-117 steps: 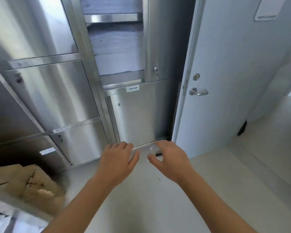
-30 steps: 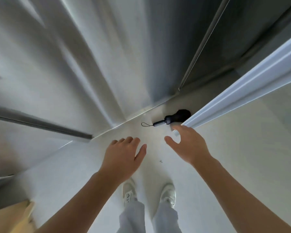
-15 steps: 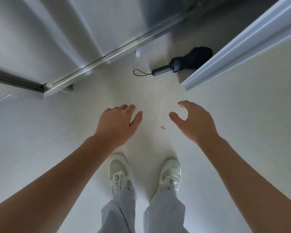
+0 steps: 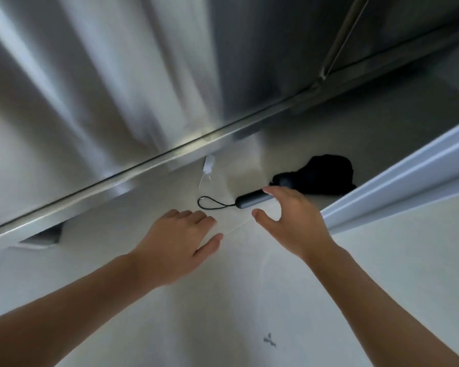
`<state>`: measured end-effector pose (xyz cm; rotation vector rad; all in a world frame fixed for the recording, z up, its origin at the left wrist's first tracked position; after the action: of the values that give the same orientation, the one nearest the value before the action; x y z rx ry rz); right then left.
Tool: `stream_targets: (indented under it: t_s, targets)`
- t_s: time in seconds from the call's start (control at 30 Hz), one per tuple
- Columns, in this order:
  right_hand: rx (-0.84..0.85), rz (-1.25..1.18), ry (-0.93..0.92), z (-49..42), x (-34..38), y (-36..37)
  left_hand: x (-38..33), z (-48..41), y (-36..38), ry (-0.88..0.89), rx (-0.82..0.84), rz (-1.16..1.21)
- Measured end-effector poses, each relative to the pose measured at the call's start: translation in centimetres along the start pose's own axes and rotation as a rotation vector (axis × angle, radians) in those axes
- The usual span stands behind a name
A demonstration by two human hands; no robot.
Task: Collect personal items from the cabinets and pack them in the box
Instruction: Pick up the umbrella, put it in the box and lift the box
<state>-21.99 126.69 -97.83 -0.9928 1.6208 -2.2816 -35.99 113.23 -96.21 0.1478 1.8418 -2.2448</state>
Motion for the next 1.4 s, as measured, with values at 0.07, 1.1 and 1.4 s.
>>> stream_targets:
  t_s: [0.07,1.1,1.4]
  targets:
    - [-0.013,-0.015,-0.041,-1.1,-1.0,1.1,0.7,-1.5,0.7,0.008,-0.021,-0.025]
    - [-0.133,0.146,-0.270,-7.7,-1.5,6.6,4.3,-1.2,2.8,-0.131,-0.109,0.110]
    - [0.086,0.119,-0.530,-4.1,9.2,11.9,7.1,1.6,1.9,-0.201,-0.131,0.092]
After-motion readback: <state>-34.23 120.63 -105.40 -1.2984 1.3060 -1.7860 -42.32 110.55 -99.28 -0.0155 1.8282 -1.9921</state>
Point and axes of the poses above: each hand's wrist, its own z-axis away from the middle knuckle, its own y-axis out of the palm, x = y × z, the point moved 10 cm from there along -z, towards the middle knuckle, and after that the axes turned 3 degrees about z, right-handed, at the moved point
